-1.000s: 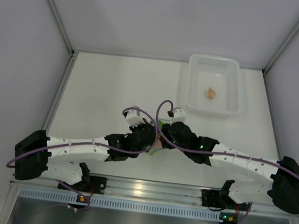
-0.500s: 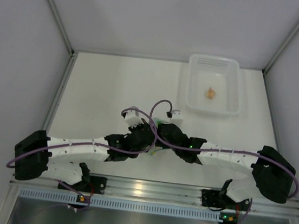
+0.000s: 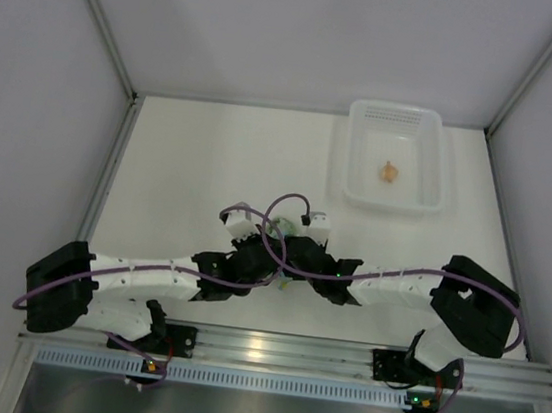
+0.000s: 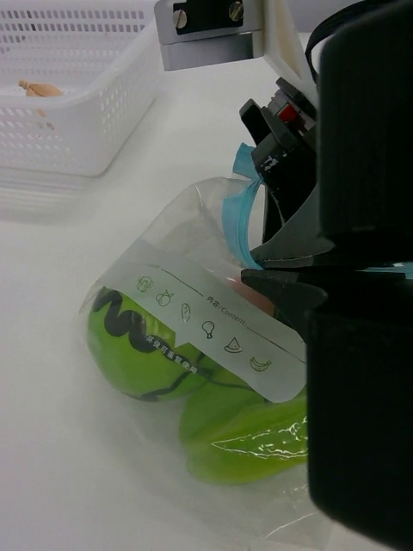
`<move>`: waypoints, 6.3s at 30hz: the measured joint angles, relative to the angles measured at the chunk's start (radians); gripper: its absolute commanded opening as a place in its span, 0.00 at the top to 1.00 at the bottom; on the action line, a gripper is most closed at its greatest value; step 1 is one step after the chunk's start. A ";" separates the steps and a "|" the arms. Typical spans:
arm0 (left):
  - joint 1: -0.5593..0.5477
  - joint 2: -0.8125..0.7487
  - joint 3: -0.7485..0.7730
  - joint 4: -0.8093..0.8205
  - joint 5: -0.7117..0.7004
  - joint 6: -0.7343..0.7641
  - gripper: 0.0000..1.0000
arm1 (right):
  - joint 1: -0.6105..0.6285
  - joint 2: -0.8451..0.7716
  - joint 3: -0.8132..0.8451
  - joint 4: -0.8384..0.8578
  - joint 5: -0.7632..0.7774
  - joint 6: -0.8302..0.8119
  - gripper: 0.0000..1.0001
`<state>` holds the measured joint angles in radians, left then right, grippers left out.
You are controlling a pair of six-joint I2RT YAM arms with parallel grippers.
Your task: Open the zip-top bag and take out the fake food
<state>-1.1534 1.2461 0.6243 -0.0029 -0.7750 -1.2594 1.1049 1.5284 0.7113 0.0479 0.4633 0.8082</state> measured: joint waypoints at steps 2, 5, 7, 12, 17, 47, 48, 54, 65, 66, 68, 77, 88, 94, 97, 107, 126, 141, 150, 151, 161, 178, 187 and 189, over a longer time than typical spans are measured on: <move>0.001 0.000 -0.014 0.001 0.000 -0.006 1.00 | 0.000 0.031 0.000 0.022 0.001 -0.001 0.44; 0.001 -0.001 -0.039 0.004 0.004 -0.020 1.00 | 0.000 0.065 0.000 0.059 0.000 -0.005 0.44; 0.003 -0.007 -0.058 0.012 0.012 -0.030 1.00 | 0.000 0.078 0.002 0.076 0.000 -0.012 0.45; 0.012 -0.026 -0.080 0.010 0.014 -0.036 1.00 | 0.001 0.119 0.039 0.080 0.014 -0.032 0.47; 0.015 -0.034 -0.084 0.011 0.008 -0.036 1.00 | -0.001 0.142 0.056 0.095 0.025 -0.059 0.58; 0.033 -0.039 -0.099 0.040 0.024 -0.077 1.00 | 0.109 -0.279 -0.031 0.022 0.101 -0.166 0.63; 0.033 -0.039 -0.099 0.041 0.025 -0.078 1.00 | 0.109 -0.296 -0.031 0.011 0.104 -0.172 0.63; 0.033 -0.043 -0.101 0.045 0.027 -0.078 1.00 | 0.101 -0.388 -0.016 -0.083 0.124 -0.222 0.62; 0.033 -0.074 -0.123 0.049 0.027 -0.078 1.00 | -0.302 -0.451 0.103 -0.208 0.013 -0.360 0.62; 0.033 -0.077 -0.124 0.048 0.027 -0.078 1.00 | -0.338 -0.445 0.119 -0.214 -0.002 -0.373 0.62; 0.033 -0.077 -0.124 0.050 0.029 -0.078 1.00 | -0.422 -0.418 0.158 -0.222 -0.034 -0.399 0.62; 0.033 -0.075 -0.124 0.052 0.047 -0.079 1.00 | -0.700 -0.139 0.385 -0.273 -0.197 -0.499 0.60; 0.033 -0.041 -0.117 0.055 0.063 -0.078 1.00 | -0.810 0.259 0.701 -0.415 -0.229 -0.563 0.54; 0.033 -0.041 -0.116 0.055 0.066 -0.077 1.00 | -0.814 0.369 0.772 -0.466 -0.229 -0.587 0.45; 0.033 -0.041 -0.116 0.055 0.069 -0.076 1.00 | -0.815 0.384 0.778 -0.481 -0.229 -0.595 0.42; 0.033 -0.058 -0.115 0.055 0.071 -0.058 1.00 | -0.818 0.355 0.759 -0.485 -0.247 -0.589 0.31; 0.033 -0.076 -0.016 0.055 0.098 0.003 1.00 | -0.456 -0.452 0.197 -0.417 -0.308 -0.446 0.54; 0.033 -0.044 0.048 0.060 0.187 -0.003 1.00 | -0.137 -0.483 0.096 -0.383 -0.240 -0.358 0.54; 0.049 -0.009 0.014 0.136 0.251 -0.029 1.00 | -0.130 -0.279 0.119 -0.344 -0.138 -0.327 0.49; 0.053 -0.003 0.013 0.140 0.262 -0.029 1.00 | -0.130 -0.255 0.124 -0.337 -0.122 -0.323 0.48; 0.127 0.034 -0.063 0.229 0.349 -0.061 1.00 | -0.130 -0.083 0.166 -0.294 -0.046 -0.288 0.39; 0.158 -0.006 -0.121 0.238 0.385 -0.034 1.00 | -0.139 -0.060 0.066 -0.032 -0.081 -0.290 0.34; 0.161 0.008 -0.028 0.245 0.533 0.023 1.00 | -0.141 -0.156 0.105 -0.233 0.056 -0.283 0.33; 0.161 0.016 -0.019 0.266 0.582 0.021 1.00 | -0.148 -0.196 0.110 -0.304 0.069 -0.283 0.33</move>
<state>-0.9928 1.2625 0.6056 0.2634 -0.1928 -1.2385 0.9569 1.3319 0.8211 -0.2562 0.5323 0.5247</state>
